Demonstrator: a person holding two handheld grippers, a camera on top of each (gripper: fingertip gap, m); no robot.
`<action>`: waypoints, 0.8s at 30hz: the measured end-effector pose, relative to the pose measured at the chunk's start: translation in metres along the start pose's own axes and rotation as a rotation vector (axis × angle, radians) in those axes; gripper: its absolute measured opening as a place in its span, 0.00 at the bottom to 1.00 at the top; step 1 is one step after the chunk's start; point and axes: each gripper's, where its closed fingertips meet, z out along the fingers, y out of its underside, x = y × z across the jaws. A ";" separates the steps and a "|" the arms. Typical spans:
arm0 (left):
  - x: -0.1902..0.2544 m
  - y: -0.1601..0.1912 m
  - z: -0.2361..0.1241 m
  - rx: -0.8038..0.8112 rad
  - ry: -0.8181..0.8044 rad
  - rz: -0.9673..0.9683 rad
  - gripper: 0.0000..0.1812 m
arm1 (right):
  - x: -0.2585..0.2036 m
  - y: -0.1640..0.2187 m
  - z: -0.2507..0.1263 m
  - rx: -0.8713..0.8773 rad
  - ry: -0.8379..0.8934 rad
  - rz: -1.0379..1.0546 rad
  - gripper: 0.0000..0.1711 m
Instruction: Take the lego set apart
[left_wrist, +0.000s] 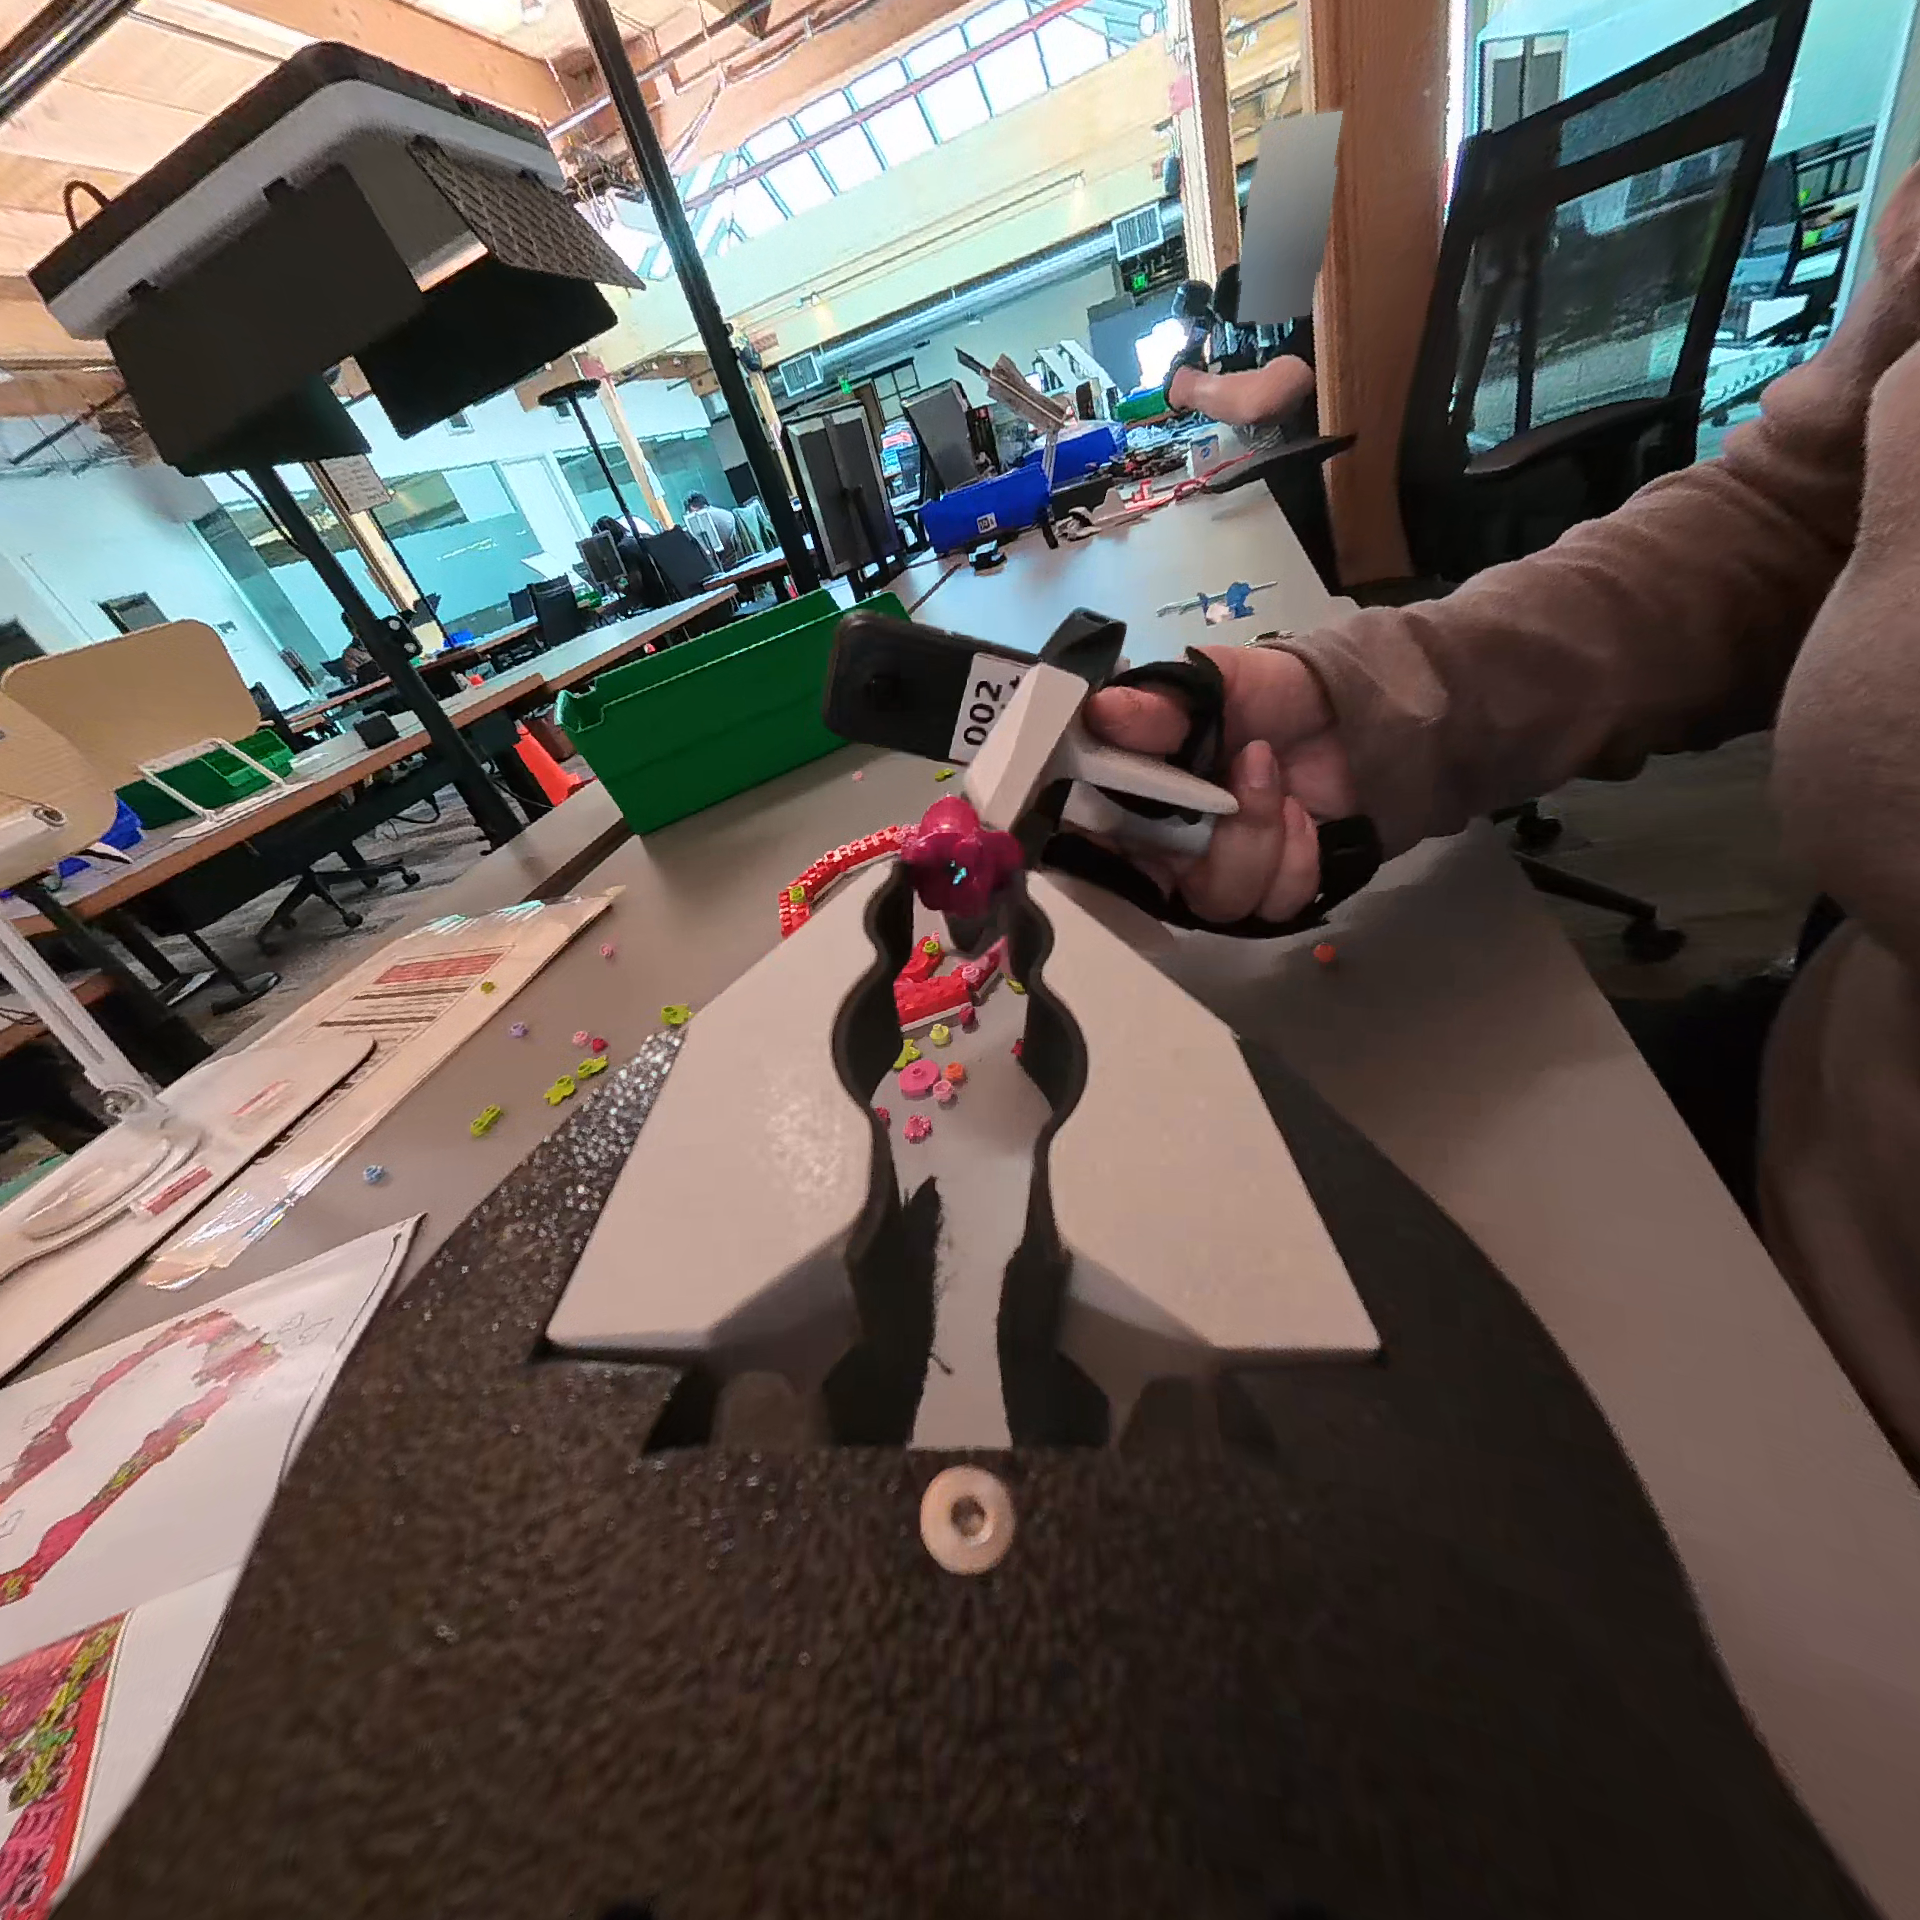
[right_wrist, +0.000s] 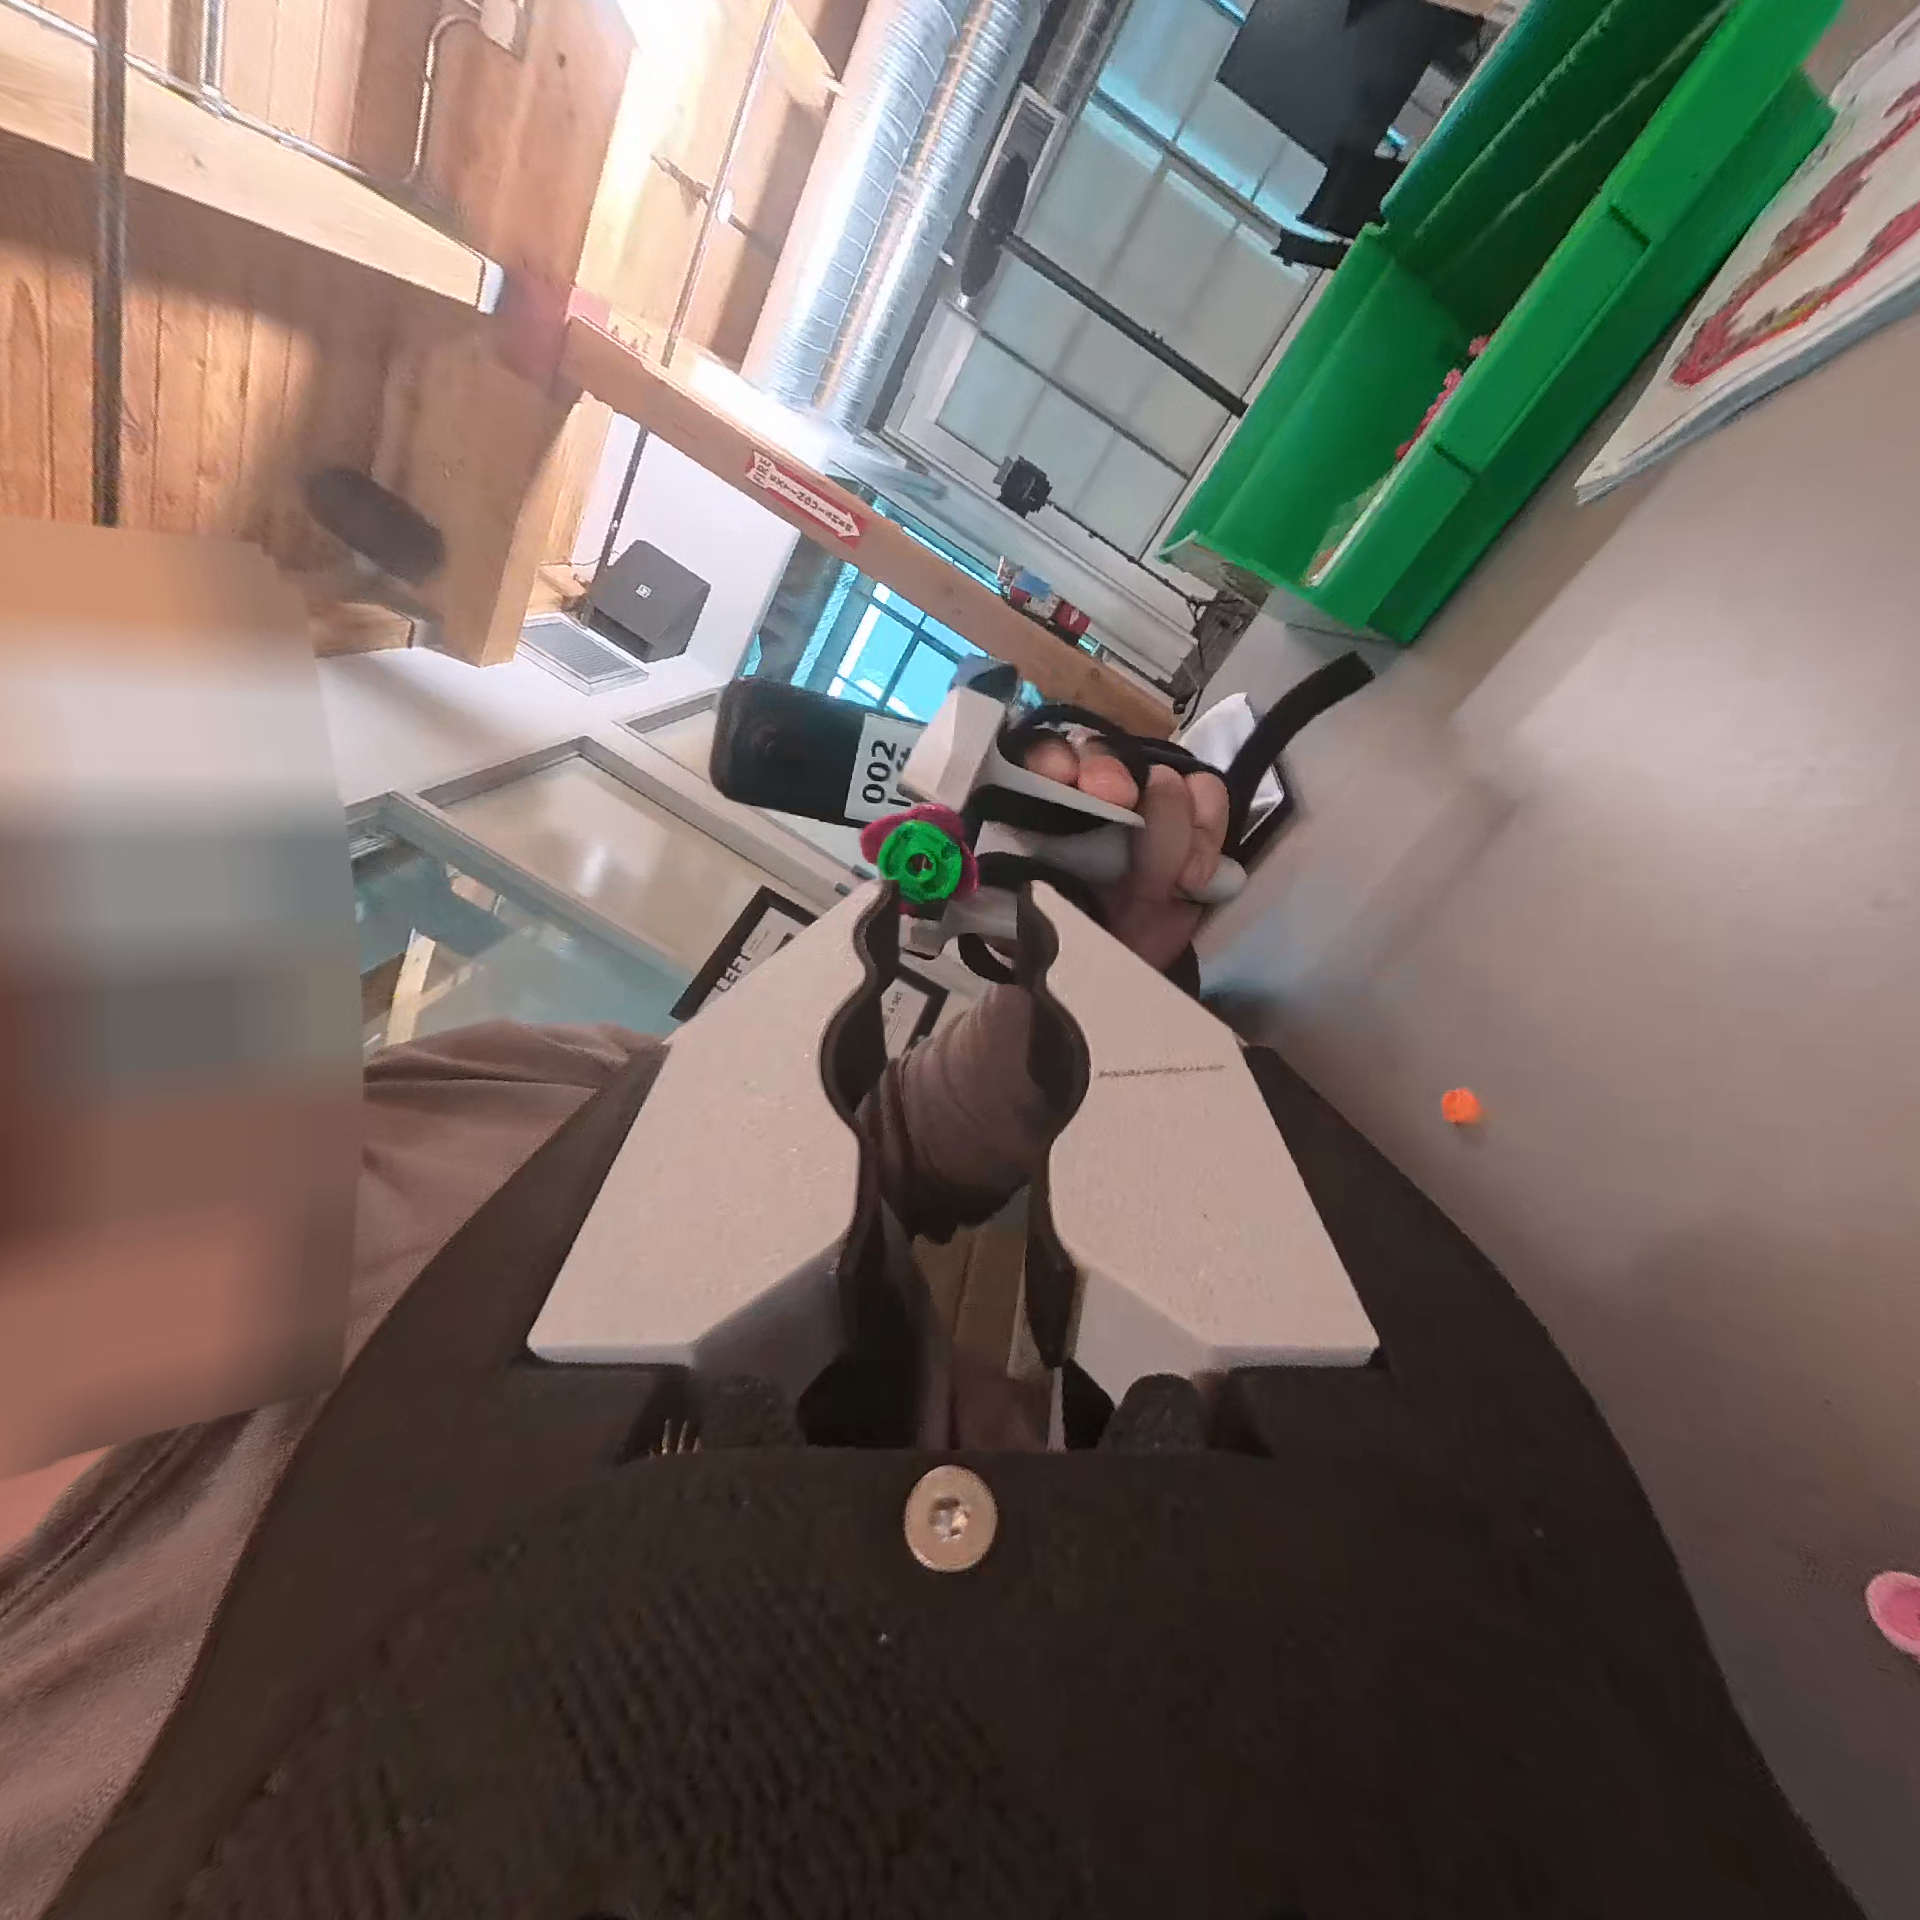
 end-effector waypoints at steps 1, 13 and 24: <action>0.001 0.000 0.000 -0.001 -0.001 0.006 0.08 | -0.001 -0.002 0.000 0.009 -0.005 -0.019 0.12; 0.006 0.004 0.004 -0.014 0.021 0.009 0.08 | -0.003 0.004 0.000 -0.016 -0.016 -0.089 0.11; 0.014 0.025 0.010 -0.162 0.043 0.111 0.14 | 0.024 0.011 -0.006 -0.136 0.138 -0.274 0.09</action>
